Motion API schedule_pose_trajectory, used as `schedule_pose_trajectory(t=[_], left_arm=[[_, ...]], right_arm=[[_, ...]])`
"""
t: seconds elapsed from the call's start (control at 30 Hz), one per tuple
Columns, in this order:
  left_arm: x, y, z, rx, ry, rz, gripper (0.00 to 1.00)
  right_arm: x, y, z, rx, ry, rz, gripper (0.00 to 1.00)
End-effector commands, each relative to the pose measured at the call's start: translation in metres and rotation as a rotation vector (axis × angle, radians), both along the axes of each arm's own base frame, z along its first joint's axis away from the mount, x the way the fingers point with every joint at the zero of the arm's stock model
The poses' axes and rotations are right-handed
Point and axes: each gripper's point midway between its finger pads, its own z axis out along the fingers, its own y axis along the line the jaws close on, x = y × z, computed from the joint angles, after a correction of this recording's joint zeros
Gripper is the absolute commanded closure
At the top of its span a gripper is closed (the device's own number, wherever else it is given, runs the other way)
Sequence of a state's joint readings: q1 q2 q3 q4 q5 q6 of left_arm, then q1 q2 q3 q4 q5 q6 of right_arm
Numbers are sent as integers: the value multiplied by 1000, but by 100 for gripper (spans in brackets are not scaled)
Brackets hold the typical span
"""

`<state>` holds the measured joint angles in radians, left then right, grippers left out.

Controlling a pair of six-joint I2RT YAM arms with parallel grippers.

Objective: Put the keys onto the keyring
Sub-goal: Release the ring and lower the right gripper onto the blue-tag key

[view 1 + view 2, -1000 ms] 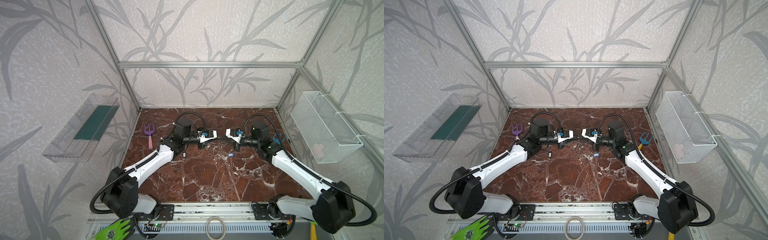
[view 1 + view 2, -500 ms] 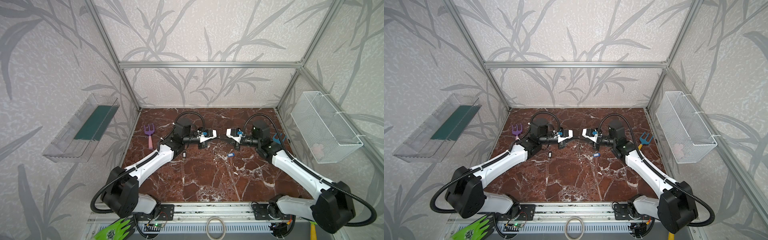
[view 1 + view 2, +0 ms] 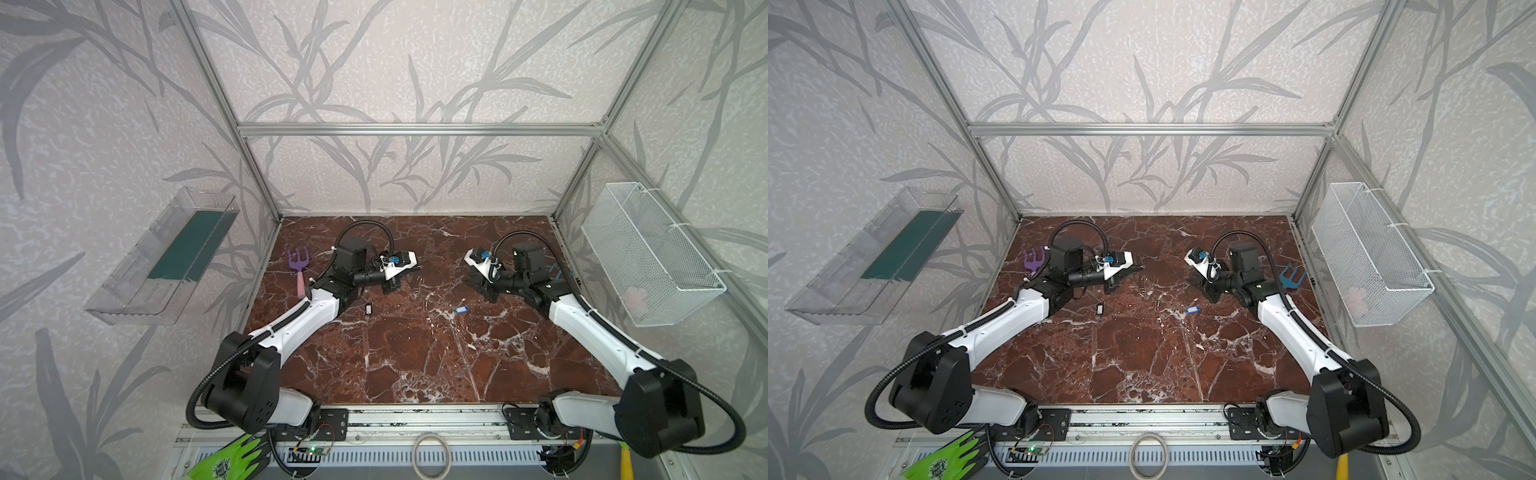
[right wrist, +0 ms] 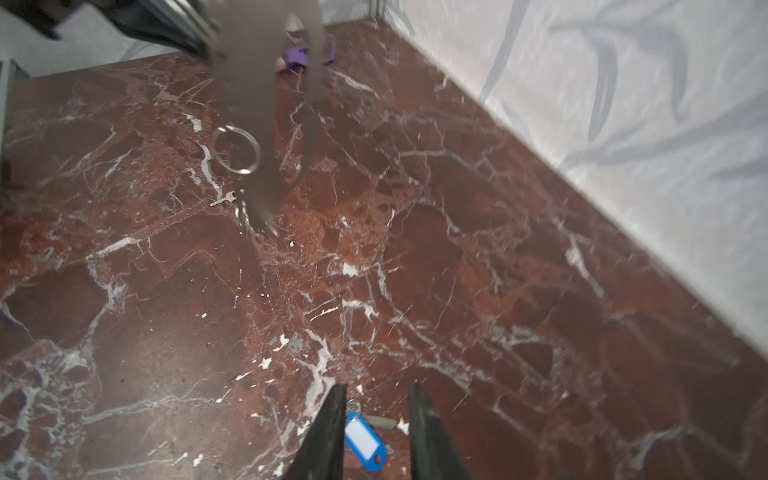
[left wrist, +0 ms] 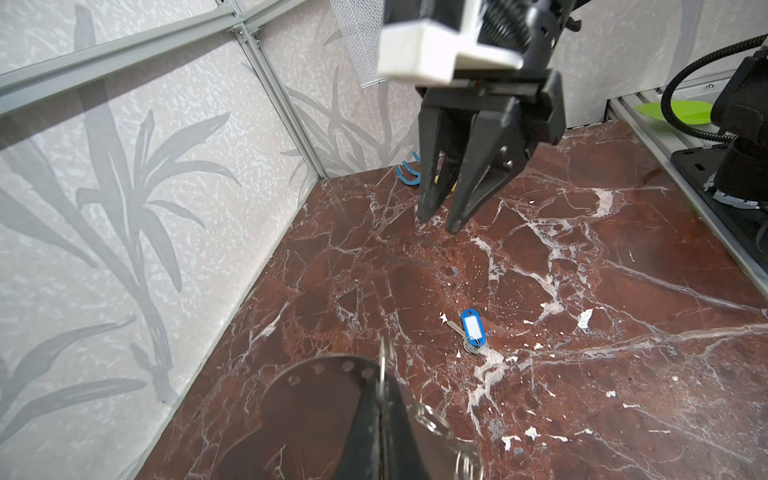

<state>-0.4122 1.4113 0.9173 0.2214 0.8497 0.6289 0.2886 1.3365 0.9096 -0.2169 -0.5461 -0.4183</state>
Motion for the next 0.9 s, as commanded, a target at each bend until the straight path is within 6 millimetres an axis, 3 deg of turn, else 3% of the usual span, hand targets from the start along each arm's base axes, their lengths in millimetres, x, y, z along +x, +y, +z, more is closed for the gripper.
schedule_pose_trajectory(t=[0.0,0.17,0.3,0.57,0.87], left_arm=[[0,4,13,-17,-63,14,100],[-2,5,11,-33,-63,19,100],[-5,6,12,-43,-62,21,100],[-8,8,12,-41,-52,27,100],[-7,7,9,-32,-49,20,100]], right_arm=[[-1,-7,-42,-25,293,-257,76],[-3,1,-90,-40,533,-455,74],[2,3,-113,-97,601,-546,76],[9,-1,-137,-173,611,-589,76],[8,0,-148,-195,632,-593,76]])
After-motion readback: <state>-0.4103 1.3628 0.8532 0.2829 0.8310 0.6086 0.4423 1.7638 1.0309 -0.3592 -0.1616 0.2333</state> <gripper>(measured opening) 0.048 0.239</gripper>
